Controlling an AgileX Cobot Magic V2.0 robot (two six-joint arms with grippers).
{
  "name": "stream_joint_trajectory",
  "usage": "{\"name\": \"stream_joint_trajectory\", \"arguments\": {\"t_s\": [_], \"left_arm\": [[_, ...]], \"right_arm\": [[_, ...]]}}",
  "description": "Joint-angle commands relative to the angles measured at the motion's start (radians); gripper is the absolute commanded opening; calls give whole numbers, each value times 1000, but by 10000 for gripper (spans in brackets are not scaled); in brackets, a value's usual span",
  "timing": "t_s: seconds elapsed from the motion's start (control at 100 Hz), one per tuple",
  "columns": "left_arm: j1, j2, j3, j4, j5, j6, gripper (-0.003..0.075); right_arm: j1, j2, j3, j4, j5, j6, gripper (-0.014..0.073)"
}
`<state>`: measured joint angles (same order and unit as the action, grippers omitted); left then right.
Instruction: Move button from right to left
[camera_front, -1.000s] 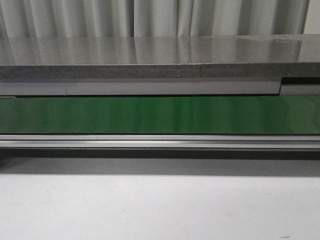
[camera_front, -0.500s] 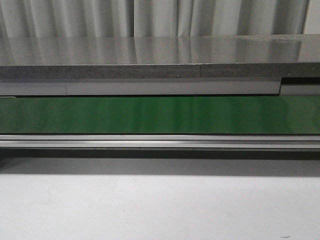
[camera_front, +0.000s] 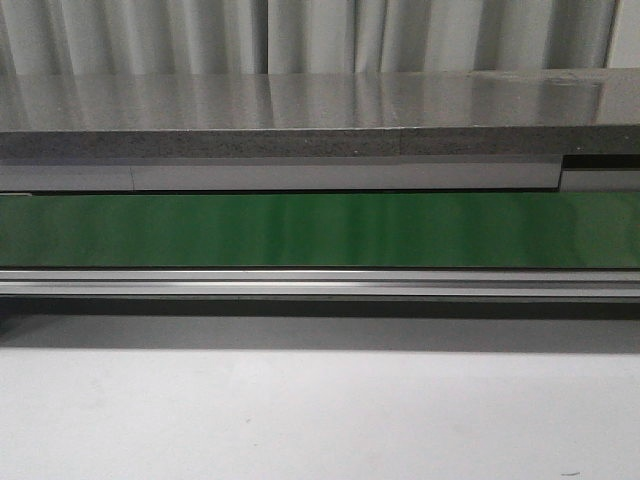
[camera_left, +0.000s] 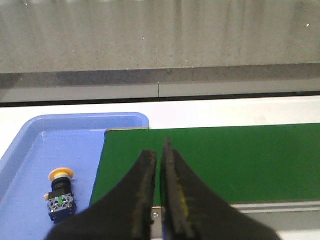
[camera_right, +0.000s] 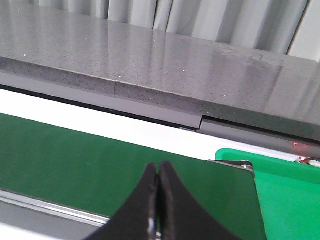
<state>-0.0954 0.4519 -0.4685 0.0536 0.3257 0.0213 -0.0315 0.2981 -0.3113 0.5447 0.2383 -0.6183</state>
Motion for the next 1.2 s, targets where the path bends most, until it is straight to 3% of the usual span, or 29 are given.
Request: {"name": "stream_joint_trajectory", "arguments": {"t_s": [0.0,0.21,0.62,1.19], "left_arm": [[-9,-37,-5,-2,-102,-2,5],[-9,-202,148,1,-236,-2,5],[-9,-494,386,3,-236,-21,5],[-13,-493,504,20,-393,-45,5]], "right_arm": [[3,8,-26,13,-65,-8,-68],[3,8,-26,13,-65,-8,-68],[3,8,-26,13,-65,-8,-68],[3,8,-26,13,-62,-8,-68]]}}
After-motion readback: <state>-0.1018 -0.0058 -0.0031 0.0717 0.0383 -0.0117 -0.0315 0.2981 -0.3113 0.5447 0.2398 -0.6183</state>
